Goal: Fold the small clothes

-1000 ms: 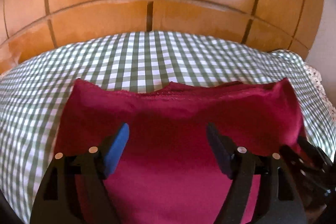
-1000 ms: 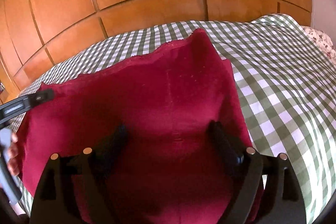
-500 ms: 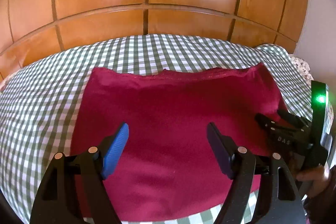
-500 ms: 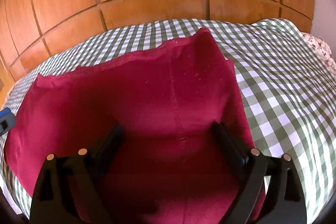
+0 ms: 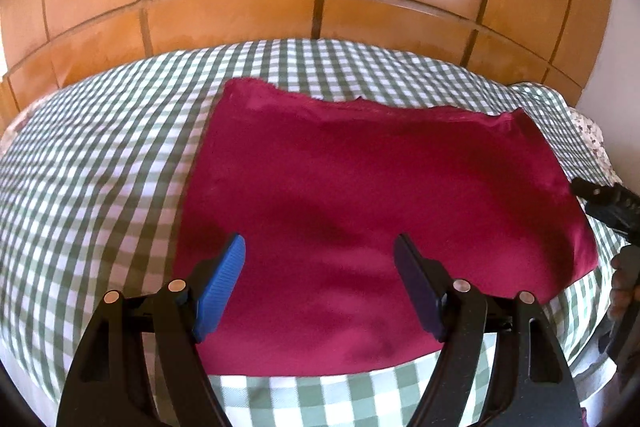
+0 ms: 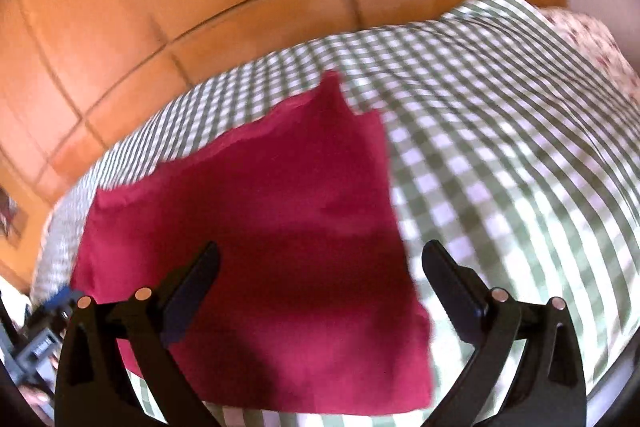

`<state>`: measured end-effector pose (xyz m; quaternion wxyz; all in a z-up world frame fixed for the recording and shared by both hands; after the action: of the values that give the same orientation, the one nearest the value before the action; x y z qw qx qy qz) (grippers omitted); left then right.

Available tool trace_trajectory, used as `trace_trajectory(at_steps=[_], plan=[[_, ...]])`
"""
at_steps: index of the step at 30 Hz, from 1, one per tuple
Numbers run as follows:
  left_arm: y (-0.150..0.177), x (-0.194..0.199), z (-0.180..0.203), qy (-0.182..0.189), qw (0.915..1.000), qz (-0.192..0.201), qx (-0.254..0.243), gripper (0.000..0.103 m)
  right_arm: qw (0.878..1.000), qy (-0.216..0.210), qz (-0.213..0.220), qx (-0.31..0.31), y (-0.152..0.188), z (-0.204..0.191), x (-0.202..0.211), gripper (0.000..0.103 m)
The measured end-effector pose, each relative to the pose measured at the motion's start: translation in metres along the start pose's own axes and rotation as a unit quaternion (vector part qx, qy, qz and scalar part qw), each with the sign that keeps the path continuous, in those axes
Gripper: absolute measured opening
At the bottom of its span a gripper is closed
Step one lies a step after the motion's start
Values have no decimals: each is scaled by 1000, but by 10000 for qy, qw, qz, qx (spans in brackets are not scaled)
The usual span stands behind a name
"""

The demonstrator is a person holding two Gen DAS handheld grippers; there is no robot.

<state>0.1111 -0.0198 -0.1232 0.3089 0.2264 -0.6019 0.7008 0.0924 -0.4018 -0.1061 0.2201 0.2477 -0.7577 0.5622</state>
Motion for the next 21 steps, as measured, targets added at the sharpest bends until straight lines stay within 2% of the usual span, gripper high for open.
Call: trace_trajectory(at_steps=[5,10,11,13,15,17,19,21], plan=[[8,-1,-17,110,9997,-70,230,75,9971,-101,-110,-750,6,34,2,101],[12,3,-28,554,9975,-146,408,75,9930,-444,-190,-1077,11,42,-5,100],[13,4,-29,634,9970,-174,413,74,9931,-469,-216,-1053,11,40,-7,99],[13,9,-32,846,9950,-201,493,65,9932,-561,-311,-971,13,34,-13,93],[14,13,-35,1032,9928,-239,561,52,9938,-576,-415,-853,17,28,-18,74],[14,13,-39,1071,9921,-290,585,44,9944,-598,-542,-678,19,20,-23,64],[18,9,-43,1006,9927,-370,545,41,9948,-557,-706,-482,19,13,-25,51],[20,3,-44,941,9933,-444,493,41,9946,-520,-839,-335,16,5,-22,33]])
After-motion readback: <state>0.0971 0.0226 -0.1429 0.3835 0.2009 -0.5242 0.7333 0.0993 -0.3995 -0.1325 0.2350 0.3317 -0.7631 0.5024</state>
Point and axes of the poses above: each gripper's, at about its wrist camera, not at the fingertips, and x roughly against the way its jaws point, z to its right, y to its underside, the point moved 7 cm from there along -x, roughly the way its jaws point, and after that the axes turned 4 degrees about x, right-handed, at the moved point
